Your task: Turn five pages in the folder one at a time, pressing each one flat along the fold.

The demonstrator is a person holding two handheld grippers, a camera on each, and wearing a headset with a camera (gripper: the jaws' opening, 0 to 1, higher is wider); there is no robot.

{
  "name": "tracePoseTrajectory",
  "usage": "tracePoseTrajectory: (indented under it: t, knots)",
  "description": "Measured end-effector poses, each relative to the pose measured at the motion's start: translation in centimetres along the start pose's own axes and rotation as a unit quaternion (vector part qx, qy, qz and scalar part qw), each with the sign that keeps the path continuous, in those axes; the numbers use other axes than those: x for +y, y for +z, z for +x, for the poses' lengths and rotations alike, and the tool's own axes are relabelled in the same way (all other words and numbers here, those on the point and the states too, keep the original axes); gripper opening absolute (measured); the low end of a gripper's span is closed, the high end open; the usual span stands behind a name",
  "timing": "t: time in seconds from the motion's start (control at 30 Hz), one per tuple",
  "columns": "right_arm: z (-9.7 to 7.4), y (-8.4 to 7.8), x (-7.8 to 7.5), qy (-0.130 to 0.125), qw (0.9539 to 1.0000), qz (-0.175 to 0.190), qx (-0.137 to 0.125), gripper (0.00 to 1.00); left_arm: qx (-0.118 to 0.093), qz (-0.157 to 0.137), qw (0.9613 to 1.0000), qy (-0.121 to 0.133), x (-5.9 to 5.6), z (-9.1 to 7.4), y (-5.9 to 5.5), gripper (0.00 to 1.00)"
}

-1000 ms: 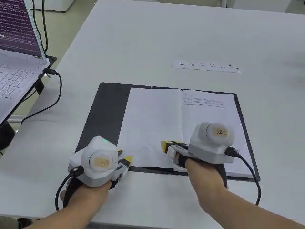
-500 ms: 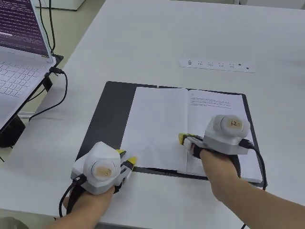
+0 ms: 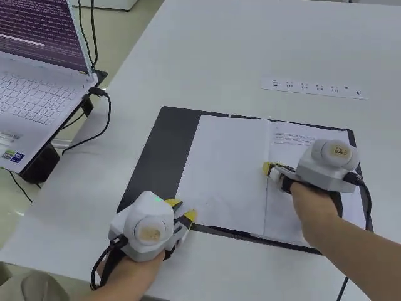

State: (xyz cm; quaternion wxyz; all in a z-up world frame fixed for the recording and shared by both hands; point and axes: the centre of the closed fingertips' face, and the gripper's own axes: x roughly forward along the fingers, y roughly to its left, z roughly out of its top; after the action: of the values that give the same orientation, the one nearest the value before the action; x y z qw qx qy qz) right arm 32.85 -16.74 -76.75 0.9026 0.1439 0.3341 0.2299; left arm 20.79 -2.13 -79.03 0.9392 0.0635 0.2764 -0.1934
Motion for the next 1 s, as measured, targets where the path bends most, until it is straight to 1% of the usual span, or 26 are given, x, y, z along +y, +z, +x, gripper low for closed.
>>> tracePoseTrajectory:
  t: [0.07, 0.13, 0.3, 0.4, 0.53, 0.57, 0.6, 0.83, 1.0]
  knots:
    - [0.1, 0.2, 0.1, 0.003, 1.0, -0.001, -0.002, 0.0, -0.001, -0.001, 1.0, -0.001, 0.0, 0.0, 0.0, 0.17]
    - [0.4, 0.6, 0.3, 0.009, 0.9999, -0.01, -0.005, 0.0, -0.002, 0.0, 1.0, -0.001, 0.0, 0.1, -0.1, 0.17]
    - [1.1, 0.5, 0.0, 0.006, 0.9999, -0.014, 0.0, 0.0, -0.005, 0.001, 1.0, -0.001, -0.1, 0.0, -0.1, 0.17]
    - [1.4, 0.9, 0.0, 0.007, 0.9998, -0.016, -0.005, 0.0, -0.007, 0.0, 1.0, -0.001, -0.1, 0.0, -0.2, 0.17]
    - [1.8, 1.3, -0.5, 0.002, 0.9997, -0.023, -0.007, 0.0, -0.008, -0.001, 1.0, 0.0, -0.2, -0.1, -0.2, 0.17]
    - [2.5, 1.8, -1.1, 0.002, 0.9997, -0.022, -0.009, 0.0, -0.009, -0.001, 1.0, 0.0, -0.2, -0.1, -0.2, 0.17]
    - [2.6, 2.0, -1.1, 0.003, 0.9997, -0.02, -0.01, 0.0, -0.009, 0.0, 1.0, -0.001, -0.2, -0.1, -0.2, 0.17]
    - [2.7, 2.7, -0.8, 0.003, 0.9995, -0.03, -0.012, 0.0, -0.011, 0.001, 0.9999, -0.001, -0.3, -0.2, -0.2, 0.17]
    - [3.4, 3.3, -0.9, 0.003, 0.9992, -0.038, -0.012, 0.0, -0.012, 0.001, 0.9999, -0.001, -0.3, -0.2, -0.2, 0.17]
